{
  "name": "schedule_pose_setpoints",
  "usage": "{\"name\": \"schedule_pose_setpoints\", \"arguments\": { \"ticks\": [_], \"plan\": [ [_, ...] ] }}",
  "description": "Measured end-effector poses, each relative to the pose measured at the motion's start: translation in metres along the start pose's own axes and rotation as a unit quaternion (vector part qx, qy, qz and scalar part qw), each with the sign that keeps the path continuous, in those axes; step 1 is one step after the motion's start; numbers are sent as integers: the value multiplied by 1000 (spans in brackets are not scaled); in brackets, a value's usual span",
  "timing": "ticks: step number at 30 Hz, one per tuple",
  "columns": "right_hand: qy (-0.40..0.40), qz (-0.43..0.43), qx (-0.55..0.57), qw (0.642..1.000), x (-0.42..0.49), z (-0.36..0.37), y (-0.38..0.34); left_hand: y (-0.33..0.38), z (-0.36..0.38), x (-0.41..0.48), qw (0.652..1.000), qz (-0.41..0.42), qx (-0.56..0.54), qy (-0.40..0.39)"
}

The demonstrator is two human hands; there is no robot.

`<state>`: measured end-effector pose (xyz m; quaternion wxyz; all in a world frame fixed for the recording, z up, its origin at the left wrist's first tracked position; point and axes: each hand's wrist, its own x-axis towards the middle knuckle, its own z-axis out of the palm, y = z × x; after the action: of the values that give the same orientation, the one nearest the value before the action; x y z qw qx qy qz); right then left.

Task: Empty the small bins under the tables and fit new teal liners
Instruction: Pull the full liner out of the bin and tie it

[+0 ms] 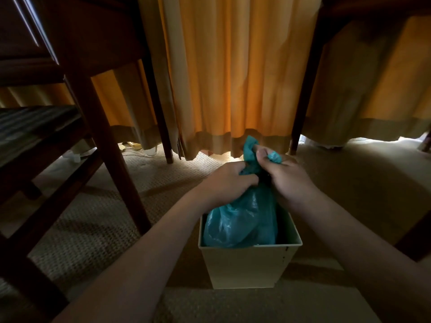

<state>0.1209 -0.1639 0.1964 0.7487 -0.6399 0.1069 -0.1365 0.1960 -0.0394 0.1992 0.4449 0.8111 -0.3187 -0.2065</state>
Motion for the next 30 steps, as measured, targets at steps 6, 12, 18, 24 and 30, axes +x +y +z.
{"name": "schedule_pose_setpoints", "arguments": {
  "ticks": [6,12,18,24,30],
  "plan": [
    [-121,-12,-14,993,-10,-11,-17,-17,-10,0,930,-147,-335,-44],
    [-176,-74,-507,840,-3,-16,-23,-12,-27,0,896,-179,-407,-1],
    [-35,-230,-668,706,-3,-2,-7,-7,-26,8,915,-194,-353,5],
    [-85,-283,-687,664,-2,-4,1,-10,-37,3,878,-195,-430,-80],
    [-85,-360,-580,726,2,-13,-6,-5,-32,1,830,-203,-517,-42]
  ]
}}
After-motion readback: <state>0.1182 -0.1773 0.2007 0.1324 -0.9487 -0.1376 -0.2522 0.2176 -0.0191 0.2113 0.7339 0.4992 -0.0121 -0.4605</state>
